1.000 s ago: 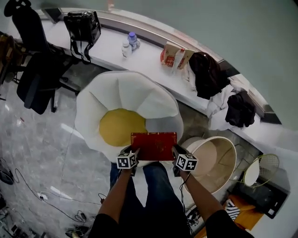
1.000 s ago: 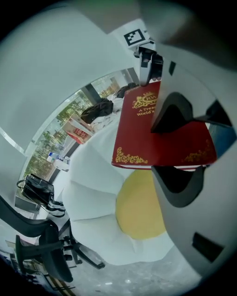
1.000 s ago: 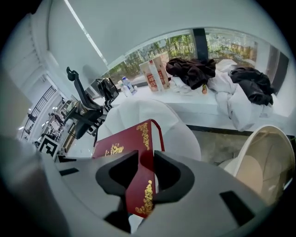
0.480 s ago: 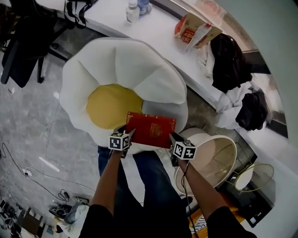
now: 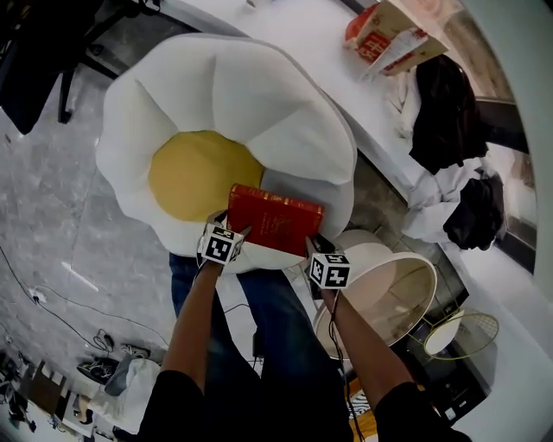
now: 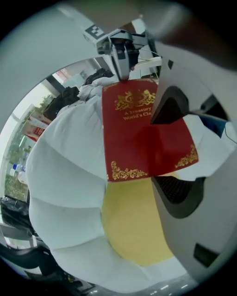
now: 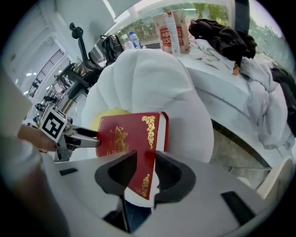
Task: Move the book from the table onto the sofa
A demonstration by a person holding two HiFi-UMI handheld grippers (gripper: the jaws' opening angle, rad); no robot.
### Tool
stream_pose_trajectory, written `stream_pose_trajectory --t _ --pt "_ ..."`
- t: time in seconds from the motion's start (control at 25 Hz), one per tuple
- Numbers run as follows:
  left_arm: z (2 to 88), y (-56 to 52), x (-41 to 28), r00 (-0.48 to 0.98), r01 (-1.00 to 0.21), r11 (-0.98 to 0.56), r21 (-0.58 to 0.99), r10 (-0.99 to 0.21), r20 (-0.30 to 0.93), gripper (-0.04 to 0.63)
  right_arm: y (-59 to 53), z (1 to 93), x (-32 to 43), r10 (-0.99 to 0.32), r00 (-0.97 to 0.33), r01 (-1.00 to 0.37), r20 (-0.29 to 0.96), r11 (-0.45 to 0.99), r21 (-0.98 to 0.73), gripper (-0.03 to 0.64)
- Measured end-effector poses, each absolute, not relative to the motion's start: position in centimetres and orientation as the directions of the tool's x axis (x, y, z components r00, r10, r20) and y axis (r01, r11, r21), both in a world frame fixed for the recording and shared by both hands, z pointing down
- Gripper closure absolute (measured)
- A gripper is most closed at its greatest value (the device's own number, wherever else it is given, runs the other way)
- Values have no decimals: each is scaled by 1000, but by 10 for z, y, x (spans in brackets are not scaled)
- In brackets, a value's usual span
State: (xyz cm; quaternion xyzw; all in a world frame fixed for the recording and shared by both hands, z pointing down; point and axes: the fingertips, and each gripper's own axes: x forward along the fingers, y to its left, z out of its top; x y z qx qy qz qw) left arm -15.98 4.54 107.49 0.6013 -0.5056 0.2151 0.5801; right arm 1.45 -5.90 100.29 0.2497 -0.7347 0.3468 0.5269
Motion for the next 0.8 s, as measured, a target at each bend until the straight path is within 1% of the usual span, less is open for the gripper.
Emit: stream_pose_trajectory --t 0.2,0.44,0.64,0.72,0.8 --pt "1084 48 -157 420 -826 225 517 -367 830 249 -62 1007 17 -1 -340 -756 940 595 -273 476" --pt "1083 46 -152 435 -831 193 522 -361 825 249 -57 1004 21 28 -378 -726 925 612 -315 476" --pt "1069 45 -135 527 -773 181 607 -348 775 250 -47 1002 29 41 -370 -721 928 617 -314 476" --pt "1058 45 -132 538 -762 177 622 -362 762 250 -44 995 28 34 -376 -714 926 626 -314 476" --pt "1041 44 -130 542 -737 193 648 -404 737 250 -41 982 22 23 -394 -696 919 645 -315 477"
